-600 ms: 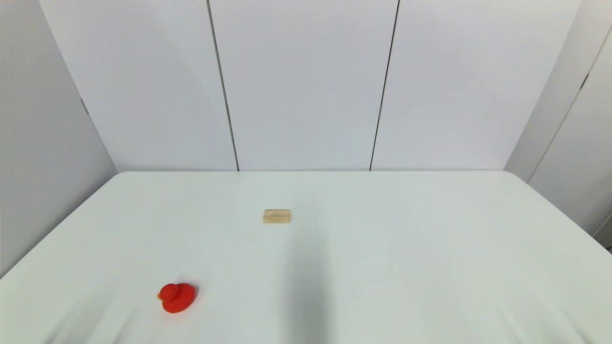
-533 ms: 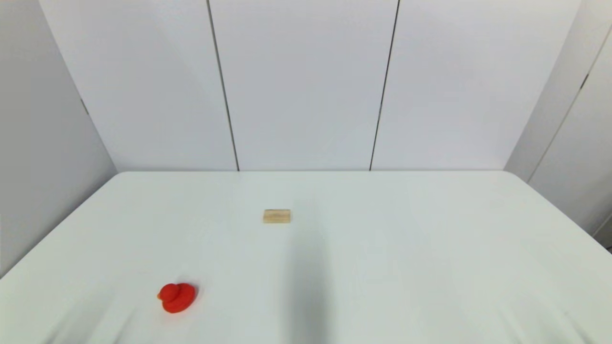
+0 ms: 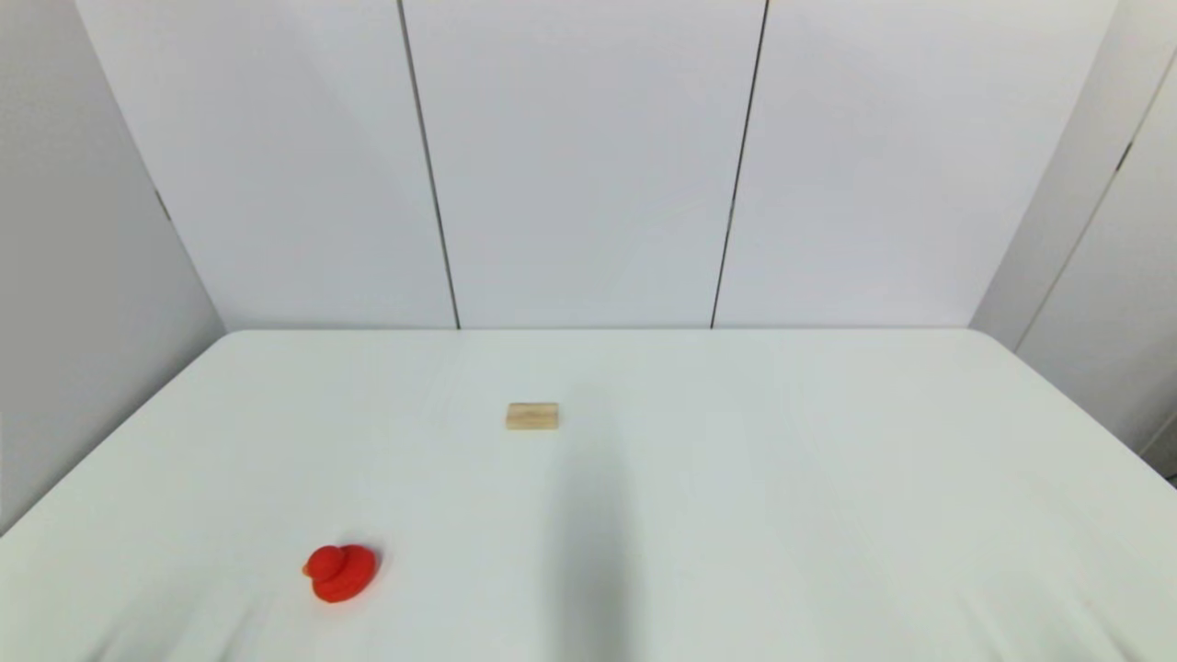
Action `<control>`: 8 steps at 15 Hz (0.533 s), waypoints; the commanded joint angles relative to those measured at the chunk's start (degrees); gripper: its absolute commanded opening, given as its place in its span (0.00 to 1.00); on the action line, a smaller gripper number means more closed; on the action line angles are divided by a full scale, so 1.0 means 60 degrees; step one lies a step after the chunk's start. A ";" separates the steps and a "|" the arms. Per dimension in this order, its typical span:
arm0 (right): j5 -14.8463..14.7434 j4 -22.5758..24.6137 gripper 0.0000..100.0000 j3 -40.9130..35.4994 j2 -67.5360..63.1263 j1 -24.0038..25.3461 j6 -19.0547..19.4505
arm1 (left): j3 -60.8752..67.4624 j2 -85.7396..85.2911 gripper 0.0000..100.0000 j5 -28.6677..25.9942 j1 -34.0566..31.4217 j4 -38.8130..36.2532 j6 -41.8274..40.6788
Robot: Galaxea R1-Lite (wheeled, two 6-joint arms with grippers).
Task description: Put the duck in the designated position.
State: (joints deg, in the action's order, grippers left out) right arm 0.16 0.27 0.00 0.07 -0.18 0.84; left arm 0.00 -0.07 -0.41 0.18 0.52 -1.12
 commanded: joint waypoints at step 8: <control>0.0003 -0.0001 1.00 0.0000 -0.0012 0.0001 0.0006 | 0.0000 0.0012 1.00 -0.0004 -0.0001 0.0001 -0.0004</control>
State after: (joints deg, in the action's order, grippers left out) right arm 0.16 0.22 0.00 0.07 -0.18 0.84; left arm 0.00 -0.07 -0.38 0.18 0.52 -1.12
